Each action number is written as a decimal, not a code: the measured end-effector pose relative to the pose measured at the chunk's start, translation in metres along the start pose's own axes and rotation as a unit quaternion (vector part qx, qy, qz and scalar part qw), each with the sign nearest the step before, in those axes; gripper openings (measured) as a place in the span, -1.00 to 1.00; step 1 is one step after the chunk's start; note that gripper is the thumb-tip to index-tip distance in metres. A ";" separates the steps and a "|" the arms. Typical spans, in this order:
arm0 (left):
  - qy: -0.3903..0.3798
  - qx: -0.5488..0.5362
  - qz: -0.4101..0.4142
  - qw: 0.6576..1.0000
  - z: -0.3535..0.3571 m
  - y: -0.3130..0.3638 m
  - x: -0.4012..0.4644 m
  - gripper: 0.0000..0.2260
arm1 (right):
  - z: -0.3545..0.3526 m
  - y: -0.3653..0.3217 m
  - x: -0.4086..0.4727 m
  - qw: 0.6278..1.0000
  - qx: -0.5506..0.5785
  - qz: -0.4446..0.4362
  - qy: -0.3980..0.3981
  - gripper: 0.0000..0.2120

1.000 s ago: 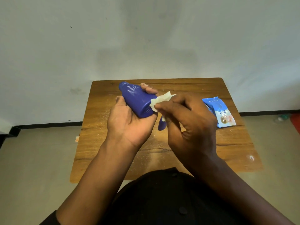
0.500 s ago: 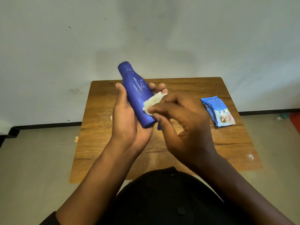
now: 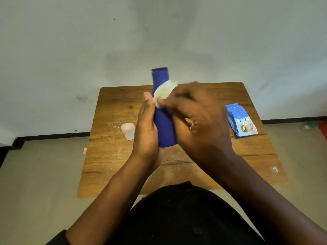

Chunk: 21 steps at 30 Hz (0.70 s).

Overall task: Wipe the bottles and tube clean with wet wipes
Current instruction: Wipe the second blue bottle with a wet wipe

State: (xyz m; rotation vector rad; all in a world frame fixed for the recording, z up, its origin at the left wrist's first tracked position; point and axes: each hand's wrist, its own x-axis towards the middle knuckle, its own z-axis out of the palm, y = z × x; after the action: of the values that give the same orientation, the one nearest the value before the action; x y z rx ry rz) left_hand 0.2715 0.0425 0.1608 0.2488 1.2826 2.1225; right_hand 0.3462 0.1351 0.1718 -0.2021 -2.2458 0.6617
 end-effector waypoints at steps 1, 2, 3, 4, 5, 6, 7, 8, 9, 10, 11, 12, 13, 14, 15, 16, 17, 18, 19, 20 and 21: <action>0.002 -0.016 0.001 1.000 -0.003 0.002 0.002 -0.46 | 0.002 -0.002 -0.006 1.000 -0.002 -0.017 -0.026 -0.83; -0.001 -0.030 0.003 1.000 -0.006 0.004 0.004 -0.45 | 0.003 -0.002 -0.015 0.998 -0.002 -0.034 -0.057 -0.83; -0.005 -0.039 0.006 0.999 -0.009 0.007 0.006 -0.44 | 0.005 -0.001 -0.023 0.995 0.001 -0.046 -0.090 -0.84; -0.005 -0.043 0.010 0.999 -0.012 0.009 0.008 -0.44 | 0.007 0.001 -0.030 0.992 0.007 -0.052 -0.115 -0.83; -0.009 -0.045 0.015 0.999 -0.014 0.009 0.009 -0.44 | 0.007 0.003 -0.035 0.990 0.012 -0.053 -0.129 -0.82; -0.016 -0.043 0.014 0.999 -0.015 0.009 0.010 -0.44 | 0.007 0.005 -0.037 0.990 0.016 -0.050 -0.128 -0.82; -0.022 -0.039 0.009 0.999 -0.015 0.008 0.010 -0.45 | 0.006 0.007 -0.036 0.992 0.017 -0.046 -0.116 -0.82; -0.028 -0.032 0.001 0.999 -0.014 0.007 0.009 -0.45 | 0.005 0.008 -0.033 0.995 0.015 -0.039 -0.093 -0.83; -0.030 -0.024 -0.007 0.999 -0.013 0.005 0.009 -0.45 | 0.004 0.008 -0.028 0.998 0.014 -0.027 -0.063 -0.84; -0.029 -0.017 -0.013 0.999 -0.012 0.003 0.008 -0.45 | 0.003 0.008 -0.022 0.999 0.013 -0.012 -0.033 -0.85; -0.027 -0.009 -0.015 0.999 -0.011 0.002 0.007 -0.46 | 0.001 0.008 -0.016 1.000 0.013 0.002 -0.008 -0.85; -0.025 0.000 -0.018 1.000 -0.009 0.001 0.006 -0.47 | 0.000 0.008 -0.010 1.000 0.012 0.012 0.008 -0.86; -0.022 0.009 -0.018 1.000 -0.008 -0.001 0.006 -0.49 | -0.001 0.009 -0.006 1.000 0.010 0.019 0.012 -0.87; -0.018 0.017 -0.016 1.000 -0.007 -0.001 0.006 -0.51 | -0.002 0.009 -0.002 1.000 0.006 0.024 0.011 -0.86; -0.012 0.021 -0.012 1.000 -0.007 -0.002 0.006 -0.53 | -0.002 0.009 -0.001 1.000 0.002 0.028 0.008 -0.85; -0.004 0.022 -0.006 1.000 -0.006 -0.003 0.006 -0.54 | -0.001 0.008 -0.001 1.000 -0.002 0.028 0.006 -0.84; 0.004 0.018 0.000 1.000 -0.007 -0.003 0.007 -0.53 | 0.000 0.006 -0.003 1.000 -0.008 0.026 0.005 -0.83; 0.012 0.008 0.005 1.000 -0.008 -0.003 0.007 -0.52 | 0.002 0.004 -0.007 1.000 -0.015 0.022 0.002 -0.83; 0.021 -0.007 0.005 1.000 -0.008 -0.002 0.008 -0.49 | 0.004 0.001 -0.013 1.000 -0.021 0.016 -0.004 -0.82; 0.029 -0.026 0.001 0.999 -0.010 0.000 0.010 -0.47 | 0.005 0.000 -0.019 0.999 -0.027 0.009 -0.017 -0.82; 0.037 -0.045 -0.005 0.998 -0.011 0.001 0.011 -0.44 | 0.006 -0.001 -0.026 0.999 -0.028 0.004 -0.033 -0.82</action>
State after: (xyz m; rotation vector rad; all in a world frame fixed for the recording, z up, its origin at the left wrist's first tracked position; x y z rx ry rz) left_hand 0.2571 0.0412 0.1543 0.1266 1.2238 2.1931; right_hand 0.3598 0.1233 0.1526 -0.2199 -2.3297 0.6179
